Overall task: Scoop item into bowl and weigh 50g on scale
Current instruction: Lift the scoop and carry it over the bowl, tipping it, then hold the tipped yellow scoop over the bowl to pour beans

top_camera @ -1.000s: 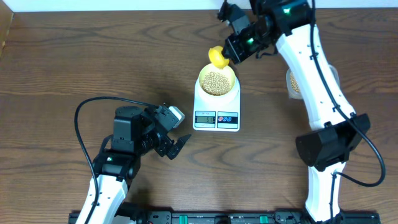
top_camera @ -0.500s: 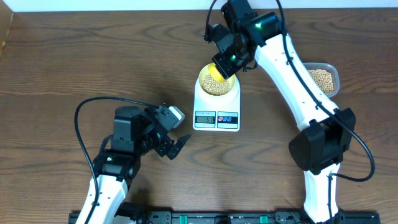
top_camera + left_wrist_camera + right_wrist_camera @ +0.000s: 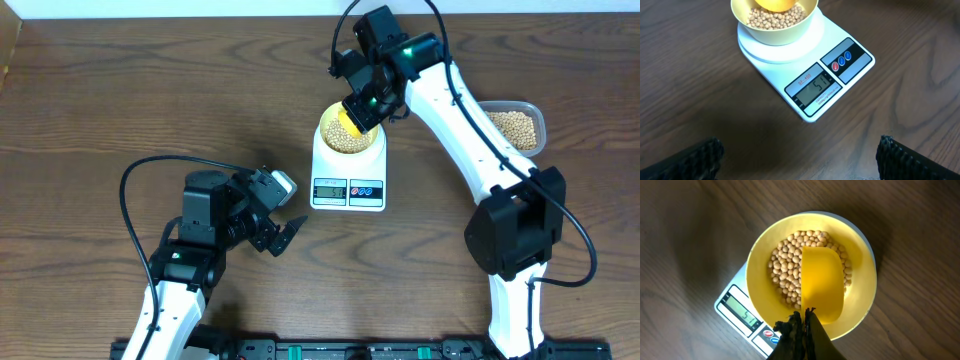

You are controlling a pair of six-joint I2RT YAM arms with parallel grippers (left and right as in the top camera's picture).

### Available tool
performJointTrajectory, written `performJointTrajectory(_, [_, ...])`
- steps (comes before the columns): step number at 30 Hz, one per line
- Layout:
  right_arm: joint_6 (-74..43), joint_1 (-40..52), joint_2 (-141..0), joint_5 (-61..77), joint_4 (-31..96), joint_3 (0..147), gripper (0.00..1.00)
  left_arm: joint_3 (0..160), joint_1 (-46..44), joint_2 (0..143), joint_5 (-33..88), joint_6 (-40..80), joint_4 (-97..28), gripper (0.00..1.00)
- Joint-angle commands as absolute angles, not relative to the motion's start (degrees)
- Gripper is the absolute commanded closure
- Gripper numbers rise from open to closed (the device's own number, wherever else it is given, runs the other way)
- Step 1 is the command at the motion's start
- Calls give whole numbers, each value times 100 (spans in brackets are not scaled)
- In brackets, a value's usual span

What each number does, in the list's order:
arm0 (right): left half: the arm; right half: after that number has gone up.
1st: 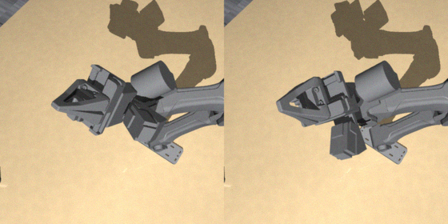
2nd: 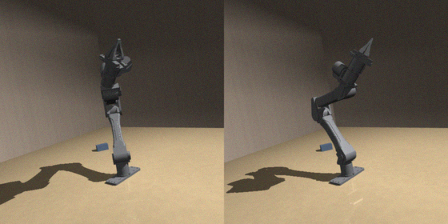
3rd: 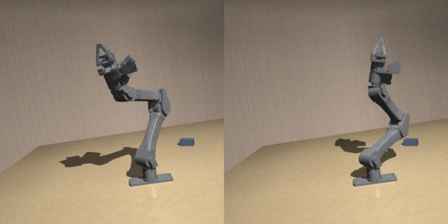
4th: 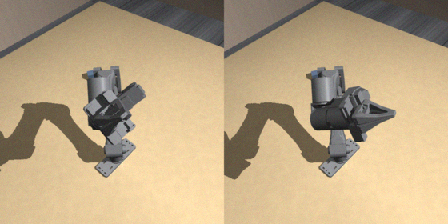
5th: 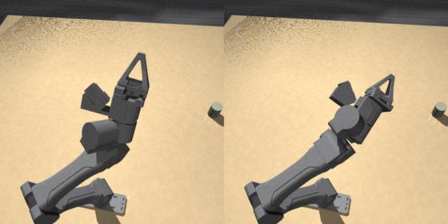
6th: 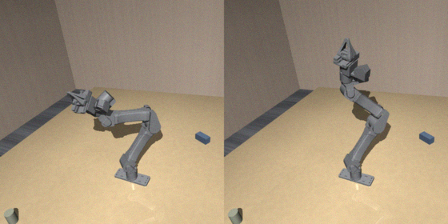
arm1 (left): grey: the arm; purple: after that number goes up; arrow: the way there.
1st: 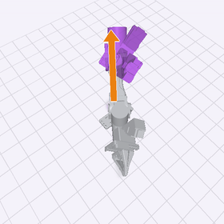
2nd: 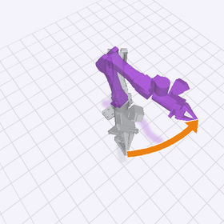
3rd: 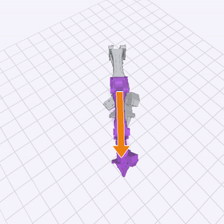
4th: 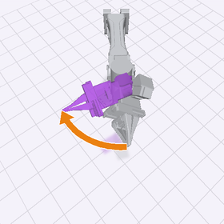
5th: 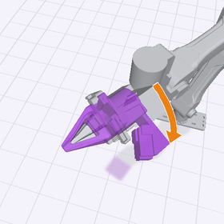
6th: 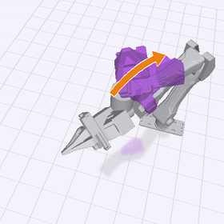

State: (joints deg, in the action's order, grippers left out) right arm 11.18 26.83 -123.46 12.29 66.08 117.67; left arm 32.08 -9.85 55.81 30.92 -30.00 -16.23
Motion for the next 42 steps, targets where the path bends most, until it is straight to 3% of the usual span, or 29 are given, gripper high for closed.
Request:
performJointTrajectory(1, [1092,2720,-12199,1186,6508,11677,99,3262,-961,5535,3039,-2989,-1619,1])
performJointTrajectory(42, [1033,2808,-12199,1525,6176,11389,99,3262,-961,5535,3039,-2989,-1621,1])
